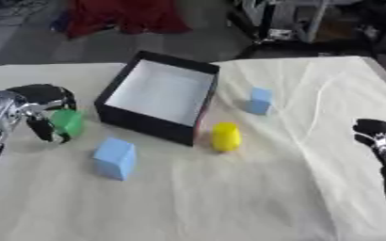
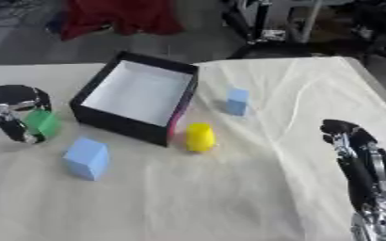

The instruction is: Pick up objects on the table and place them in the box.

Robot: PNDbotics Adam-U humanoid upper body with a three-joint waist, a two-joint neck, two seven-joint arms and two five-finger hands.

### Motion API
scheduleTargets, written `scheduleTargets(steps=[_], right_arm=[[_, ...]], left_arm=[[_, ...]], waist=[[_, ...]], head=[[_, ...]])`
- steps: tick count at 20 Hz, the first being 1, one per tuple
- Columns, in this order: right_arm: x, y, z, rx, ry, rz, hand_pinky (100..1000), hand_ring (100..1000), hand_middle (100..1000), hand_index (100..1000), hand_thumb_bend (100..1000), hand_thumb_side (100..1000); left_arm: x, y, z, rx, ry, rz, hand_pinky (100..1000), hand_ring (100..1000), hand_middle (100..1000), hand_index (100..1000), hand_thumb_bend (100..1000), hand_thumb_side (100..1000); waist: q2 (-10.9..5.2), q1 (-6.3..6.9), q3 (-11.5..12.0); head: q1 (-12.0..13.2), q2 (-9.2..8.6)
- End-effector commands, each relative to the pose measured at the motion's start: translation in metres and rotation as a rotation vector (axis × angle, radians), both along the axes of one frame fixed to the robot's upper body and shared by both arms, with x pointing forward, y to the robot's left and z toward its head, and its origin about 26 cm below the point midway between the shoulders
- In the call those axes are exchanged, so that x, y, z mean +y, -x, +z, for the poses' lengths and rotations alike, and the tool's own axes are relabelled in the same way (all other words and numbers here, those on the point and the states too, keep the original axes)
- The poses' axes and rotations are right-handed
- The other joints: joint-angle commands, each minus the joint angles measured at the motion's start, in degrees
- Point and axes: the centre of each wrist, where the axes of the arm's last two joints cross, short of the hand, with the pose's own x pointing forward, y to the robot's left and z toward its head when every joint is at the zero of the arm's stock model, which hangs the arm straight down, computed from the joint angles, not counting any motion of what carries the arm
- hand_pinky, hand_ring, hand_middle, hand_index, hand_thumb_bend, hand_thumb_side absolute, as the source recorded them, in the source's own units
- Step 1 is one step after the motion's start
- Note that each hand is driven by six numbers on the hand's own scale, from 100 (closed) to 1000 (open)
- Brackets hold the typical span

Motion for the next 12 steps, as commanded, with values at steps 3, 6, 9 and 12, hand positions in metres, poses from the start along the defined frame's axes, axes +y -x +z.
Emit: scheduleTargets(steps=[3, 6, 9, 12], right_arm=[[-0.005, 0.000, 0.005, -0.012, 0.020, 0.002, 823, 792, 712, 699, 100, 633], [-0.005, 0.000, 0.004, -0.008, 0.020, 0.003, 823, 792, 712, 698, 100, 636], [-0.004, 0.000, 0.003, -0.005, 0.017, 0.011, 823, 792, 712, 698, 100, 638], [-0.002, 0.000, 0.002, -0.002, 0.013, 0.020, 823, 792, 712, 698, 100, 638]], left_arm=[[0.002, -0.002, 0.076, -0.181, -0.002, -0.013, 829, 733, 702, 468, 351, 199], [-0.018, -0.008, 0.098, -0.246, 0.020, -0.050, 832, 734, 703, 472, 358, 203], [-0.050, -0.019, 0.099, -0.251, 0.042, -0.111, 827, 730, 700, 476, 359, 208], [-0.079, -0.029, 0.082, -0.222, 0.051, -0.150, 824, 728, 698, 484, 369, 212]], waist=[[-1.70, 0.17, 0.1], [-1.92, 0.21, 0.2], [-2.02, 0.12, -0.1], [-2.00, -0.12, -0.9]], head=[[-0.3, -0.10], [-0.1, -0.10], [0.1, -0.10], [0.3, -0.10]])
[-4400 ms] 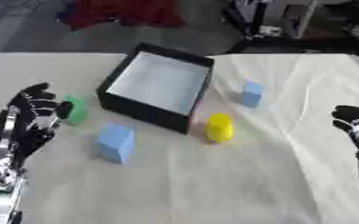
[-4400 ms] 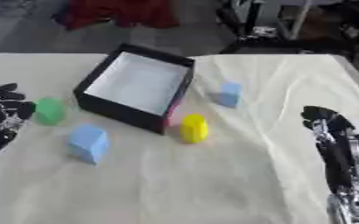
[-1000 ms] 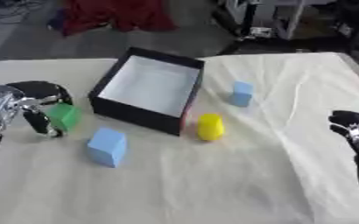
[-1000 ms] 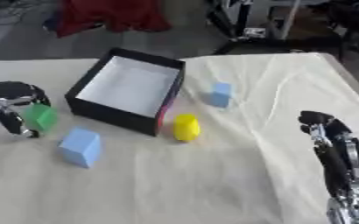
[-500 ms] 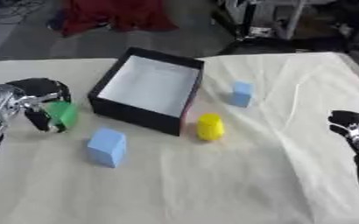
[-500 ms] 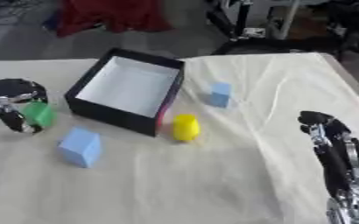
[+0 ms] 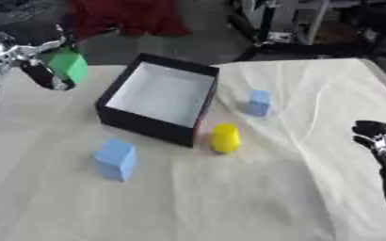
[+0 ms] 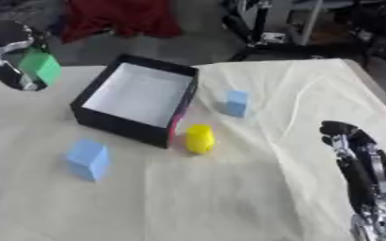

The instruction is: Pick up objects on the table and place them in the box.

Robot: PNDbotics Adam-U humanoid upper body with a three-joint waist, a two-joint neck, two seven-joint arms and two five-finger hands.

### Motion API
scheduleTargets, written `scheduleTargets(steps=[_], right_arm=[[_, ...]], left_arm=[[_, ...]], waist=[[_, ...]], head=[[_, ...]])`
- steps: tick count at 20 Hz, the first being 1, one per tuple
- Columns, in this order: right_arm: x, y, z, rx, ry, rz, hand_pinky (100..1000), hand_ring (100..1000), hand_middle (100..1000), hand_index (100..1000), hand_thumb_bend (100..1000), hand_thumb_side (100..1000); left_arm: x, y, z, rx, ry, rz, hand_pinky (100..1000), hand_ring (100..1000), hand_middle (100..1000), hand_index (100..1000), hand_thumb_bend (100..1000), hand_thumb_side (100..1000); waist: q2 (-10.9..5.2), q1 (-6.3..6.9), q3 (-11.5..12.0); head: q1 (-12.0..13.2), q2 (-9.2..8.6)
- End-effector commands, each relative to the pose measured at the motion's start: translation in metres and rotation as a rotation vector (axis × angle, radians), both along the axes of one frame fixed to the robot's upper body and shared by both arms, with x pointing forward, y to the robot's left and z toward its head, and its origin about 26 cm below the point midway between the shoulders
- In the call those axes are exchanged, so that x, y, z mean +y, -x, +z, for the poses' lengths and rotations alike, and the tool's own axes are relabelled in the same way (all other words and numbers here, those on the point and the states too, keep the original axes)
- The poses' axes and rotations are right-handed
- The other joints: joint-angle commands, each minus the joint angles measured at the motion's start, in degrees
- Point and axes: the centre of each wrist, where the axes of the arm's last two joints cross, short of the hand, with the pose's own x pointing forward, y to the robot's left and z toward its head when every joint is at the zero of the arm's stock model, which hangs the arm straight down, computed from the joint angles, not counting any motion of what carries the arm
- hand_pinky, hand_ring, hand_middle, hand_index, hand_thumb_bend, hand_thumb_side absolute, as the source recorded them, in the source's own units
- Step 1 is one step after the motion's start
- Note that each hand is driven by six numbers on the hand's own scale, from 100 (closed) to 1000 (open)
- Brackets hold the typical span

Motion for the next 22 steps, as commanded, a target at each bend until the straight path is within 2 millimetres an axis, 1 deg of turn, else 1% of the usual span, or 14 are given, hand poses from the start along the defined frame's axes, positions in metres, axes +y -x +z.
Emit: scheduleTargets(steps=[1, 4, 6, 7, 8, 9, 10, 11, 12, 13, 16, 18, 21, 22], right_arm=[[-0.001, -0.002, 0.005, -0.012, 0.011, 0.017, 823, 792, 712, 698, 100, 640], [0.000, -0.002, 0.004, -0.011, 0.006, 0.023, 823, 792, 712, 698, 100, 640], [0.000, -0.002, 0.004, -0.009, 0.004, 0.026, 823, 792, 712, 698, 100, 641], [0.001, -0.002, 0.003, -0.008, 0.004, 0.027, 823, 792, 712, 698, 100, 642], [0.001, -0.002, 0.003, -0.007, 0.003, 0.028, 823, 792, 712, 698, 100, 642], [0.001, -0.002, 0.003, -0.007, 0.003, 0.028, 823, 792, 712, 698, 100, 643], [0.001, -0.002, 0.003, -0.007, 0.002, 0.029, 823, 792, 712, 698, 100, 643], [0.001, -0.002, 0.003, -0.008, 0.002, 0.029, 823, 792, 712, 698, 100, 643], [0.001, -0.002, 0.003, -0.008, 0.001, 0.029, 823, 792, 712, 698, 100, 643], [0.001, -0.002, 0.003, -0.007, 0.001, 0.028, 823, 792, 712, 698, 100, 643], [0.001, -0.002, 0.003, -0.006, 0.001, 0.026, 823, 792, 712, 697, 100, 645], [0.001, -0.002, 0.003, -0.006, 0.001, 0.026, 823, 792, 712, 698, 100, 644], [0.000, -0.002, 0.003, -0.006, 0.003, 0.023, 823, 792, 712, 697, 100, 644], [-0.001, -0.002, 0.003, -0.005, 0.004, 0.020, 823, 792, 712, 697, 100, 645]], left_arm=[[-0.026, -0.009, -0.006, -0.005, -0.002, -0.029, 819, 726, 698, 490, 374, 219], [-0.046, -0.016, -0.033, 0.013, -0.011, -0.014, 819, 729, 700, 514, 404, 235], [-0.053, -0.019, -0.049, 0.013, -0.024, 0.007, 822, 734, 707, 548, 469, 286], [-0.055, -0.019, -0.057, 0.014, -0.034, 0.019, 823, 737, 713, 583, 521, 325], [-0.056, -0.020, -0.063, 0.016, -0.043, 0.030, 823, 739, 716, 609, 545, 342], [-0.057, -0.020, -0.070, 0.016, -0.050, 0.040, 825, 745, 734, 730, 650, 407], [-0.056, -0.020, -0.075, 0.016, -0.057, 0.050, 826, 748, 742, 773, 734, 449], [-0.055, -0.020, -0.079, 0.013, -0.063, 0.057, 827, 753, 752, 824, 848, 489], [-0.054, -0.019, -0.082, 0.004, -0.067, 0.063, 827, 755, 756, 843, 900, 505], [-0.052, -0.019, -0.082, -0.009, -0.068, 0.068, 826, 757, 760, 873, 1000, 536], [-0.046, -0.019, -0.077, -0.063, -0.053, 0.081, 823, 755, 763, 900, 1000, 601], [-0.040, -0.019, -0.066, -0.109, -0.038, 0.082, 822, 752, 763, 915, 1000, 636], [-0.031, -0.016, -0.036, -0.189, -0.021, 0.068, 827, 754, 767, 916, 1000, 617], [-0.027, -0.013, -0.020, -0.219, -0.022, 0.053, 835, 761, 775, 917, 1000, 606]], waist=[[-1.49, -0.22, -0.7], [-1.43, -0.44, -1.6], [-1.38, -0.50, -2.1], [-1.38, -0.50, -2.2], [-1.38, -0.49, -2.3], [-1.38, -0.48, -2.4], [-1.38, -0.46, -2.5], [-1.37, -0.44, -2.6], [-1.36, -0.42, -2.6], [-1.36, -0.39, -2.6], [-1.37, -0.34, -2.6], [-1.41, -0.34, -2.5], [-1.46, -0.30, -2.3], [-1.48, -0.25, -2.1]], head=[[0.4, -0.10], [0.7, -0.10], [0.8, -0.10], [0.8, -0.10], [0.9, -0.10], [0.9, -0.10], [0.8, -0.10], [0.7, -0.10], [0.7, -0.10], [0.6, -0.10], [0.5, -0.10], [0.5, -0.10], [0.4, -0.10], [0.2, -0.10]])
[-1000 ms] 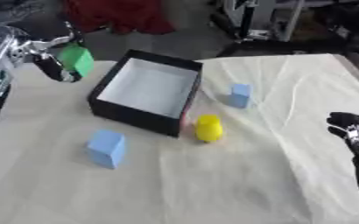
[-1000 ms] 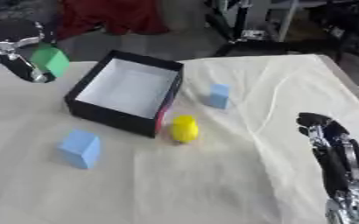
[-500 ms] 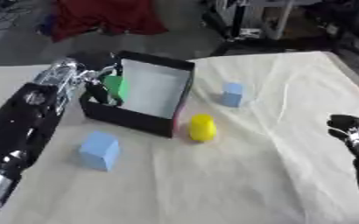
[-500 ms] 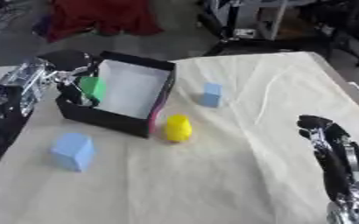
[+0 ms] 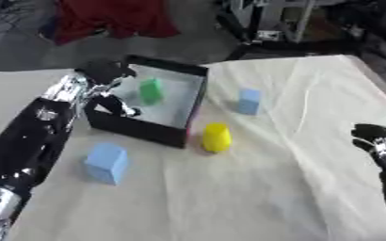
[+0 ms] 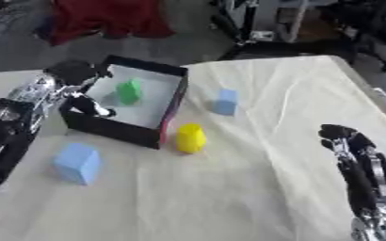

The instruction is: Pick up objects on the table and place them in the box.

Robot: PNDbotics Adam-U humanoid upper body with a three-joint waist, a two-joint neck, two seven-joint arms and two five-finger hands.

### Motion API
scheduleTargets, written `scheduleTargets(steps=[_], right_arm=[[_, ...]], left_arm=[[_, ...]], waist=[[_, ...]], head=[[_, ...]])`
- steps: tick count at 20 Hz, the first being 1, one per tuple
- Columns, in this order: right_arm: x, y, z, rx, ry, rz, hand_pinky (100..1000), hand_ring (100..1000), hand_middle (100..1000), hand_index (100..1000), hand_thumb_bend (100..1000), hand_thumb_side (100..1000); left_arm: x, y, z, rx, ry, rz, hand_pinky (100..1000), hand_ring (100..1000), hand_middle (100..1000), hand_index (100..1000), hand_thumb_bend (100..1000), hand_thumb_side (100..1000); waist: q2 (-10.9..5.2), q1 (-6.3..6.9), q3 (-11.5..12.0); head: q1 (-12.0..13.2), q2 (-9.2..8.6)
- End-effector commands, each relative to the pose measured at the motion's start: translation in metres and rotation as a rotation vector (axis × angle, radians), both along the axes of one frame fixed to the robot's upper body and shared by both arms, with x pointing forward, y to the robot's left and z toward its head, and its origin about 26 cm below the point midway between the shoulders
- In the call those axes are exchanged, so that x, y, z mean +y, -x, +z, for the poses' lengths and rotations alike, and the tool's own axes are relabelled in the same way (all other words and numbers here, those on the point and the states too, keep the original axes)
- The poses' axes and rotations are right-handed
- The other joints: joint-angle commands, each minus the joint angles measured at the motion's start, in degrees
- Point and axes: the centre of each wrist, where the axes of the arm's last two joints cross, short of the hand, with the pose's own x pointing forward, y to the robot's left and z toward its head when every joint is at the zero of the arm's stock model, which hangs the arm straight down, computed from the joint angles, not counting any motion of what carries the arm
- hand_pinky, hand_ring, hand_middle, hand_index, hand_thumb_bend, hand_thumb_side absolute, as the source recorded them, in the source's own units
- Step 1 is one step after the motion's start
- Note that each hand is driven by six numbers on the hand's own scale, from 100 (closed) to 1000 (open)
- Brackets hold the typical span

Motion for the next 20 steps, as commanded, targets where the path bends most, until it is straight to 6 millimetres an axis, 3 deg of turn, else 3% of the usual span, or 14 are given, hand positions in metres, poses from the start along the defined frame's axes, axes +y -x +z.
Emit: scheduleTargets(steps=[1, 5, 9, 13, 20], right_arm=[[-0.004, -0.001, 0.005, -0.016, 0.011, -0.004, 823, 792, 711, 697, 100, 644], [-0.005, -0.001, 0.005, -0.017, 0.017, -0.009, 823, 792, 712, 697, 100, 645], [-0.007, -0.002, 0.006, -0.020, 0.024, -0.011, 823, 792, 711, 697, 100, 645], [-0.009, -0.002, 0.007, -0.020, 0.034, -0.014, 823, 792, 711, 697, 100, 645], [-0.007, -0.003, 0.008, -0.026, 0.037, -0.003, 824, 792, 711, 698, 100, 646]], left_arm=[[0.018, 0.007, 0.061, -0.123, -0.012, -0.035, 840, 767, 781, 919, 1000, 600], [0.034, 0.039, 0.126, -0.138, -0.021, -0.138, 856, 776, 787, 911, 977, 578], [0.045, 0.079, 0.155, -0.081, -0.008, -0.217, 853, 772, 781, 895, 954, 552], [0.049, 0.107, 0.150, 0.114, -0.061, -0.258, 857, 779, 782, 878, 923, 504], [0.037, 0.115, 0.097, 0.520, -0.123, -0.298, 835, 767, 756, 838, 887, 439]], waist=[[-1.50, -0.17, 0.3], [-1.58, 0.24, 1.0], [-1.55, 0.51, 1.3], [-1.55, 0.91, 1.6], [-1.37, 1.05, 1.3]], head=[[-0.5, -0.10], [-0.9, -0.10], [-1.3, -0.10], [-1.8, -0.10], [-2.0, -0.10]])
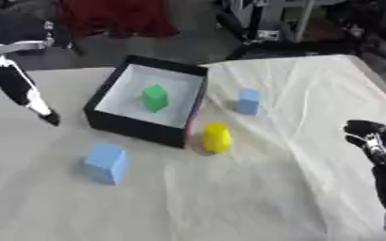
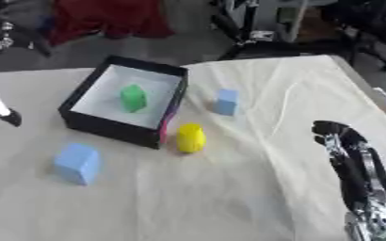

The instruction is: Pick up objects on the table and place them in the box.

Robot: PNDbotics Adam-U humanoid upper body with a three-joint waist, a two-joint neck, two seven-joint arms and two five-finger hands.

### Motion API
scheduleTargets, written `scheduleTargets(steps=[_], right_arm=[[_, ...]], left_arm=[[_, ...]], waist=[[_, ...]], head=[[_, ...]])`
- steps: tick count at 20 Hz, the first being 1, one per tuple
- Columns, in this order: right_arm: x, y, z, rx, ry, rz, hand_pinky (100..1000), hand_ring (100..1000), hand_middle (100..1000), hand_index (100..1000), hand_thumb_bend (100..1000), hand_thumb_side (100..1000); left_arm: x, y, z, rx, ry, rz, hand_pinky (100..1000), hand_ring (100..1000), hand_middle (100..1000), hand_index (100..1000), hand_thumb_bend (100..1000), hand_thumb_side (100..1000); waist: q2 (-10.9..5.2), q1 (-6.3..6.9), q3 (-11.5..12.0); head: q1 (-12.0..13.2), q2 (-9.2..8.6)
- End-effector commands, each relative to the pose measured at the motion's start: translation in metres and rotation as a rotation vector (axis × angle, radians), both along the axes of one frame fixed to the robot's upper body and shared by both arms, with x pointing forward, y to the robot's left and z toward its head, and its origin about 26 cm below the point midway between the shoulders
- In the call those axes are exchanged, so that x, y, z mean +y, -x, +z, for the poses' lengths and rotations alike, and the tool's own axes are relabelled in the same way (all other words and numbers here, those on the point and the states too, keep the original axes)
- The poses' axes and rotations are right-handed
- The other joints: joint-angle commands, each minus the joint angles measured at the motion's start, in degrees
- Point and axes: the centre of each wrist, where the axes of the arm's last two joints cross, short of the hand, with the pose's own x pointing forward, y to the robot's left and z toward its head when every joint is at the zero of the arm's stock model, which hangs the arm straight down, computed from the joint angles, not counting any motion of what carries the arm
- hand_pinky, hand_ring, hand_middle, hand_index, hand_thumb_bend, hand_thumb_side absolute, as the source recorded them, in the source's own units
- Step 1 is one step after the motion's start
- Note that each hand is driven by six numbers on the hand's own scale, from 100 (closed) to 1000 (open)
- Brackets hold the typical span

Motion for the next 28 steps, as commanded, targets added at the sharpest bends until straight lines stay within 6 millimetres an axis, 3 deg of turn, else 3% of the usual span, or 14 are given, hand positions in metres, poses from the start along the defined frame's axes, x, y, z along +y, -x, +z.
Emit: scheduleTargets(steps=[1, 11, 21, 25, 28], right_arm=[[-0.004, -0.003, 0.007, -0.023, 0.027, 0.004, 824, 792, 711, 698, 100, 646], [-0.003, -0.003, 0.007, -0.023, 0.022, 0.007, 824, 792, 711, 698, 100, 647], [-0.002, -0.003, 0.006, -0.021, 0.016, 0.006, 824, 792, 711, 698, 100, 649], [-0.002, -0.003, 0.006, -0.021, 0.014, 0.008, 824, 792, 711, 698, 100, 649], [-0.002, -0.003, 0.006, -0.021, 0.014, 0.008, 824, 792, 711, 698, 100, 650]], left_arm=[[-0.003, 0.003, -0.007, 0.098, -0.048, -0.019, 834, 767, 756, 838, 886, 438], [-0.019, -0.021, -0.071, 0.227, -0.070, -0.006, 826, 763, 758, 844, 862, 411], [-0.027, -0.032, -0.105, 0.150, -0.019, -0.002, 819, 757, 750, 838, 838, 403], [-0.027, -0.032, -0.116, 0.180, -0.022, -0.010, 764, 690, 677, 777, 721, 363], [-0.025, -0.033, -0.117, 0.200, -0.008, -0.009, 657, 562, 538, 664, 555, 317]], waist=[[-1.34, 0.70, -0.2], [-1.31, 0.44, -0.5], [-1.14, 0.29, -0.9], [-1.15, 0.27, -0.9], [-1.19, 0.24, -0.9]], head=[[-0.2, -0.10], [-0.5, -0.10], [-0.4, -0.10], [-0.4, -0.10], [-0.5, -0.10]])
